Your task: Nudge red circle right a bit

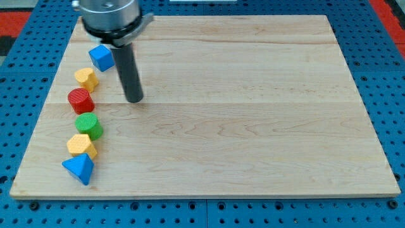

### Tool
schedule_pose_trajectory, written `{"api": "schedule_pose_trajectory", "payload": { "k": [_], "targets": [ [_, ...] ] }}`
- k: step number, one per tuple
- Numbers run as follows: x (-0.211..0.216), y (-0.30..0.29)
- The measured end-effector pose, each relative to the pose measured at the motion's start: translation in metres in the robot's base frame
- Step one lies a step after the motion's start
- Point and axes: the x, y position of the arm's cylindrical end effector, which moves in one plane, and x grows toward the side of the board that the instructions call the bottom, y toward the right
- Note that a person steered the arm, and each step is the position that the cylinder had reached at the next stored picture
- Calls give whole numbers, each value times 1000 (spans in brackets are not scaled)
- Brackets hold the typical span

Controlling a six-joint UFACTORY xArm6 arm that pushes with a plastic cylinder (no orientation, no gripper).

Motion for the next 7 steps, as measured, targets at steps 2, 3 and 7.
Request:
{"api": "schedule_pose_trajectory", "payload": {
  "k": [2,3,7],
  "targets": [
    [3,-3],
    [16,-15],
    [107,58]
  ]
}}
